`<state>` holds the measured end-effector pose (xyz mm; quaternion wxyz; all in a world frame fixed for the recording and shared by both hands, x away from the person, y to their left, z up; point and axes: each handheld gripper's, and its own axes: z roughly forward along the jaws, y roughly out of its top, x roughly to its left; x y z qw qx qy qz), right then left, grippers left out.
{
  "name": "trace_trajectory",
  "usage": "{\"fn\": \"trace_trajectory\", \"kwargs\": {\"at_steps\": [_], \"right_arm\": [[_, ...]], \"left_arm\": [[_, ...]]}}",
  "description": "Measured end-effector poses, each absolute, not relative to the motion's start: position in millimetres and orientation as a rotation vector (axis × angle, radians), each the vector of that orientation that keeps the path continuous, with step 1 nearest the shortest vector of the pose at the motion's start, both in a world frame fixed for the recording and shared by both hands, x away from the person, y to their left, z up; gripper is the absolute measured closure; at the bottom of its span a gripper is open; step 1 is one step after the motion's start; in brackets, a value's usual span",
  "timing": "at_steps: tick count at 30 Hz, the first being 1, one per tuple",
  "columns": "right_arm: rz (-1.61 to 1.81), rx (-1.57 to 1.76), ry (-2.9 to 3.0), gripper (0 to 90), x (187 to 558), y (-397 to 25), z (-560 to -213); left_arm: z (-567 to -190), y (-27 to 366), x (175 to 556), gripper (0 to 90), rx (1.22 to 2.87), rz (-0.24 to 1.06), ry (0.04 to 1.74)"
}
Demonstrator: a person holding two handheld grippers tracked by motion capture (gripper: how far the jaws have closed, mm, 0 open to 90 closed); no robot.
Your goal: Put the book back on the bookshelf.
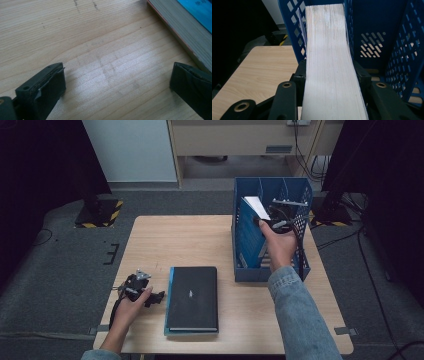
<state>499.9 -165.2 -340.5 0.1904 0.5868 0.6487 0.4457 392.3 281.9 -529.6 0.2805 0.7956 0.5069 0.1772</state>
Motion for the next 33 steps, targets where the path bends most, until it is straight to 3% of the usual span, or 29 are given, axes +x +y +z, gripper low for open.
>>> {"fn": "trace_trajectory", "kwargs": {"at_steps": [22, 33], "right_arm": [[1.261, 1.631, 1.818, 55.5, 484.8, -165.1, -347.1], [1.264, 1.625, 1.842, 48.9, 485.5, -163.1, -349.2]], "left_arm": [[-529.3, 281.5, 392.0, 0.0, 2.143, 0.472, 1.352], [-529.3, 281.5, 392.0, 0.0, 2.143, 0.472, 1.352]]}}
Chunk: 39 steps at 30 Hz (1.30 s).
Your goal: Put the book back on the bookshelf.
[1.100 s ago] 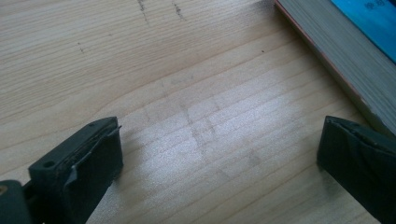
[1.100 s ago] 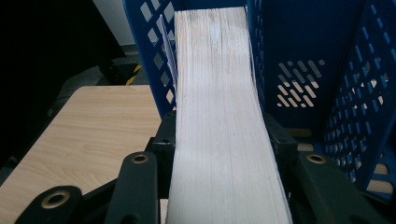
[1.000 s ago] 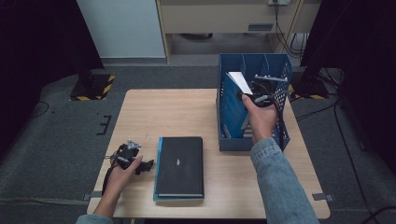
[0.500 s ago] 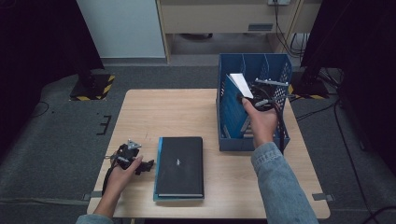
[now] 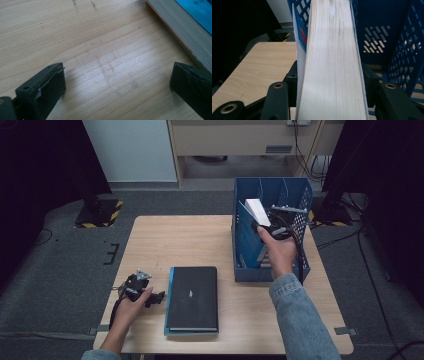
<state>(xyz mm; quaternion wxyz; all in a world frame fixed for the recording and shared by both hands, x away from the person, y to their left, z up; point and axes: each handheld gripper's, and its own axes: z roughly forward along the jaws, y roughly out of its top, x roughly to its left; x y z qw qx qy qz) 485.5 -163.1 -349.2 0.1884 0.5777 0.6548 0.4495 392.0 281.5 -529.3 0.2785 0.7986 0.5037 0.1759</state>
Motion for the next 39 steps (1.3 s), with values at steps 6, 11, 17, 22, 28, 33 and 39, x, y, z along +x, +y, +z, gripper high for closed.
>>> {"fn": "trace_trajectory", "kwargs": {"at_steps": [6, 11, 17, 22, 28, 33, 39], "right_arm": [[1.248, 1.612, 1.864, 46.5, 486.9, -161.0, -348.3], [1.236, 1.618, 1.879, 46.3, 488.7, -161.5, -346.3], [1.22, 1.618, 1.893, 46.2, 490.9, -161.0, -344.0], [1.213, 1.621, 1.893, 46.2, 491.3, -160.1, -343.3], [1.199, 1.601, 1.891, 45.7, 490.6, -159.6, -343.3], [1.2, 1.594, 1.893, 44.6, 490.8, -159.4, -343.6], [1.218, 1.597, 1.906, 42.9, 491.5, -160.3, -343.9]], "left_arm": [[-529.3, 281.3, 391.9, 0.0, 2.144, 0.472, 1.351], [-529.3, 281.2, 391.9, 0.0, 2.144, 0.472, 1.35], [-529.2, 281.1, 392.0, 0.0, 2.145, 0.471, 1.349], [-529.3, 280.8, 392.0, 0.0, 2.145, 0.471, 1.348], [-529.2, 280.7, 392.1, 0.0, 2.146, 0.47, 1.347], [-529.3, 280.5, 391.9, 0.0, 2.147, 0.47, 1.346], [-529.2, 280.5, 392.0, 0.0, 2.147, 0.47, 1.346]]}}
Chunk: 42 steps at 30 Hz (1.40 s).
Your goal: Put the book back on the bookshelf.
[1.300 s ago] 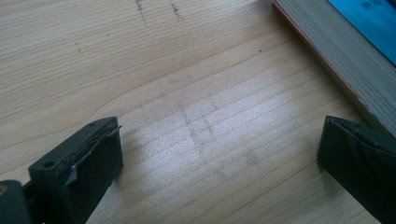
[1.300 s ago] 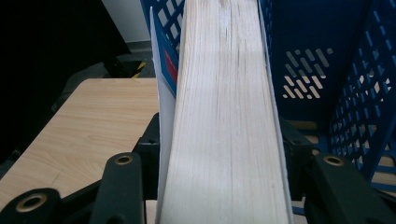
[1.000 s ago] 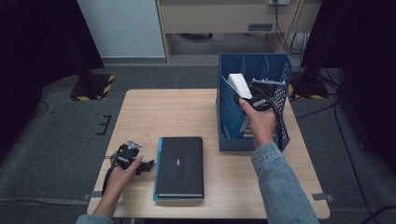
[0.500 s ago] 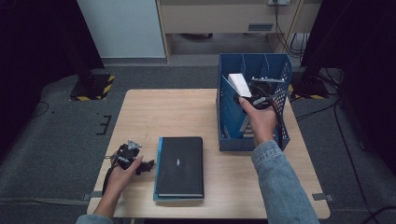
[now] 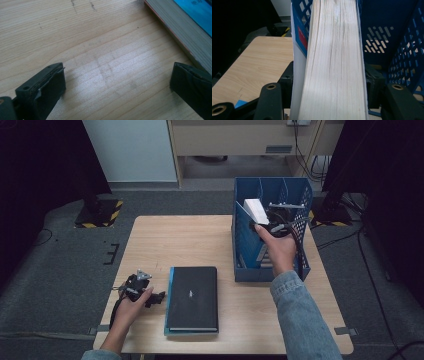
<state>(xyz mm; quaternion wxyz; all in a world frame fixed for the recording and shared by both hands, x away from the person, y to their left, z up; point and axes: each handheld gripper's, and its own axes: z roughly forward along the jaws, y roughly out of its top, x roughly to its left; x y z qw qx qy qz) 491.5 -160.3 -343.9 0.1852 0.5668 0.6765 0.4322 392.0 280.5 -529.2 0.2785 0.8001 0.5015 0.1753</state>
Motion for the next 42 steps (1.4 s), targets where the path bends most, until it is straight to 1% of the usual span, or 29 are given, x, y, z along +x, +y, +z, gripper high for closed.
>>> {"fn": "trace_trajectory", "kwargs": {"at_steps": [5, 12, 20, 24, 27, 29, 33, 36, 42], "right_arm": [[1.222, 1.601, 1.909, 42.4, 492.0, -160.9, -344.0], [1.216, 1.584, 1.914, 39.0, 491.4, -159.7, -344.4], [1.237, 1.573, 1.901, 37.0, 487.8, -158.4, -353.2], [1.224, 1.568, 1.891, 40.3, 486.7, -156.8, -353.7], [1.202, 1.576, 1.868, 46.5, 485.3, -156.8, -353.1], [1.199, 1.578, 1.855, 48.6, 484.5, -157.3, -353.3], [1.187, 1.573, 1.824, 55.8, 482.1, -156.6, -354.6], [1.173, 1.567, 1.82, 58.2, 481.5, -154.9, -354.2], [1.184, 1.581, 1.801, 59.5, 481.7, -154.0, -353.8]], "left_arm": [[-529.3, 280.4, 392.0, 0.0, 2.147, 0.47, 1.346], [-529.3, 280.3, 391.9, 0.0, 2.147, 0.47, 1.345], [-529.3, 279.8, 391.9, 0.0, 2.147, 0.469, 1.343], [-529.4, 279.5, 391.8, 0.0, 2.147, 0.469, 1.342], [-529.3, 279.3, 391.9, 0.0, 2.149, 0.468, 1.34], [-529.3, 279.2, 391.9, 0.0, 2.149, 0.468, 1.339], [-529.3, 279.0, 392.0, 0.0, 2.15, 0.467, 1.338], [-529.4, 278.9, 392.0, 0.0, 2.15, 0.467, 1.337], [-529.4, 278.8, 392.1, 0.0, 2.15, 0.467, 1.336]]}}
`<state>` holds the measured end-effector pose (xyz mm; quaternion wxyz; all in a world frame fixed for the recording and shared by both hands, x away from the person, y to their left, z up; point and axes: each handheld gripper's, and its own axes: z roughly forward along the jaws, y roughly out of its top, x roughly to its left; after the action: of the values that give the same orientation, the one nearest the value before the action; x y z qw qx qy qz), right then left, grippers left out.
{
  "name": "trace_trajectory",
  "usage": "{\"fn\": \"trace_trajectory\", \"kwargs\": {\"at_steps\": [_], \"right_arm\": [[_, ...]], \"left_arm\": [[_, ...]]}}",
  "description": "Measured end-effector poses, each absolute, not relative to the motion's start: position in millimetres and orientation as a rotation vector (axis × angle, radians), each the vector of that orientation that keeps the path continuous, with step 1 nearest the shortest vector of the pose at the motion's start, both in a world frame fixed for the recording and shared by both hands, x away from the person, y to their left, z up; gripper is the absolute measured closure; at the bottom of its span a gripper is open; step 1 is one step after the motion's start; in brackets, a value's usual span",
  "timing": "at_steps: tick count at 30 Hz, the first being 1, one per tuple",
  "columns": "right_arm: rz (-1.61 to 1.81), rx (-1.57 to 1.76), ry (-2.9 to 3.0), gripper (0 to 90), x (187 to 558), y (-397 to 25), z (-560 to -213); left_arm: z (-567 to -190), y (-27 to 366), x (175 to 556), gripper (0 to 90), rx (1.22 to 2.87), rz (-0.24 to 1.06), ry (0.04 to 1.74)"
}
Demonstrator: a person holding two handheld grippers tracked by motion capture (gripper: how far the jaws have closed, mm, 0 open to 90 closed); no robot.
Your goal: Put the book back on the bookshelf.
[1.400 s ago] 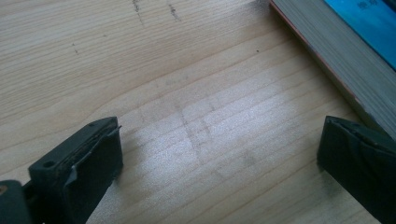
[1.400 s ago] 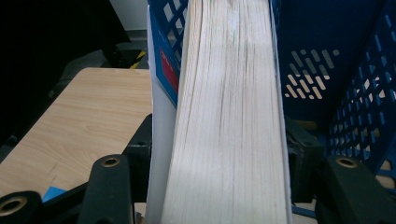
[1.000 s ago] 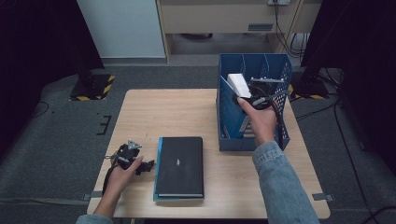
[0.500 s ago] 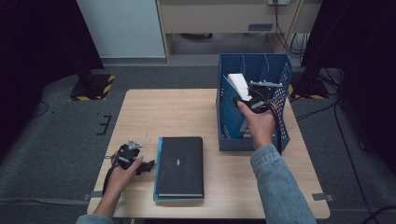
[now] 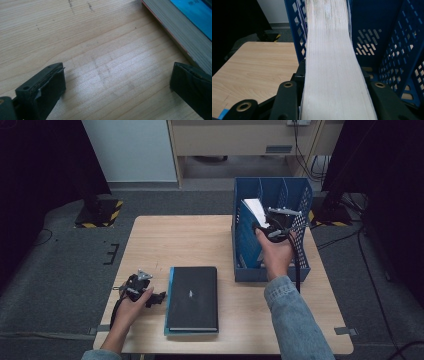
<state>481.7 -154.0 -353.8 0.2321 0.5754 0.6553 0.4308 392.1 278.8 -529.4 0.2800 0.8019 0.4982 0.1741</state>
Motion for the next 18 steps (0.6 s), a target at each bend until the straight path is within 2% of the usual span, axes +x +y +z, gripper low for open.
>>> {"fn": "trace_trajectory", "kwargs": {"at_steps": [18], "right_arm": [[1.176, 1.582, 1.748, 59.9, 498.7, -141.7, -349.5]], "left_arm": [[-529.3, 279.0, 392.2, 0.0, 2.152, 0.465, 1.332]]}}
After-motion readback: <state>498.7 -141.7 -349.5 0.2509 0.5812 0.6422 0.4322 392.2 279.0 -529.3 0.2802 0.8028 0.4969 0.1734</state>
